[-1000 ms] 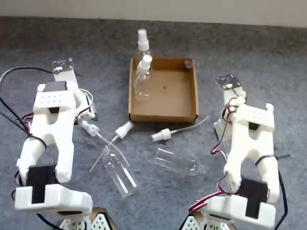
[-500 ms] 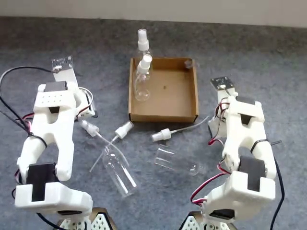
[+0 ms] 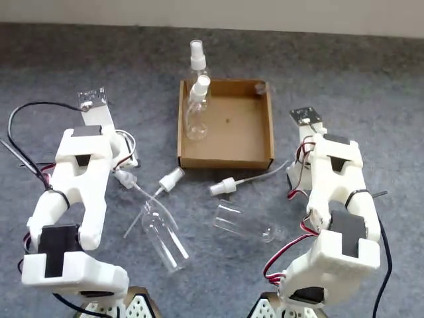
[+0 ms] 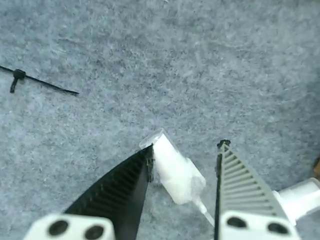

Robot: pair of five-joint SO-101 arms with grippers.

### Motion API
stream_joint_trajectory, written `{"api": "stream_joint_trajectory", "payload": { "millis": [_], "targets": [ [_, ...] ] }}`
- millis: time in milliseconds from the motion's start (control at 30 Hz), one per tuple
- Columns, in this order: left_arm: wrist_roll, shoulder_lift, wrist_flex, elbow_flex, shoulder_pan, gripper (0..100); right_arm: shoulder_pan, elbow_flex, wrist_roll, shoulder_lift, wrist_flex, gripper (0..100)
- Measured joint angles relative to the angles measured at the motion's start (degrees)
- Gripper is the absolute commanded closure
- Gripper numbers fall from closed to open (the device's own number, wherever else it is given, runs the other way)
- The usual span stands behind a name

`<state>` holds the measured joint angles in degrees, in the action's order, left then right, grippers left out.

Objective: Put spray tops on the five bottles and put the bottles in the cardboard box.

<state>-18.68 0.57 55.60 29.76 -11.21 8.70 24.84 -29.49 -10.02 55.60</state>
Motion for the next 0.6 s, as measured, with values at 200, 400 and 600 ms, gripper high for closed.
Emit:
{"api": "stream_joint_trajectory", "payload": {
  "millis": [200,400,600],
  "targets": [
    [-0.62,0.00,-0.97,2.20,0.00,80,0.00,0.00,0.00,0.00,0.00,76.0],
    [-0.62,-0.44,-3.87,4.22,-0.09,80,0.00,0.00,0.00,0.00,0.00,76.0],
    [-0.70,-6.07,-6.24,3.16,-0.09,88,0.00,0.00,0.00,0.00,0.00,76.0]
  ]
}}
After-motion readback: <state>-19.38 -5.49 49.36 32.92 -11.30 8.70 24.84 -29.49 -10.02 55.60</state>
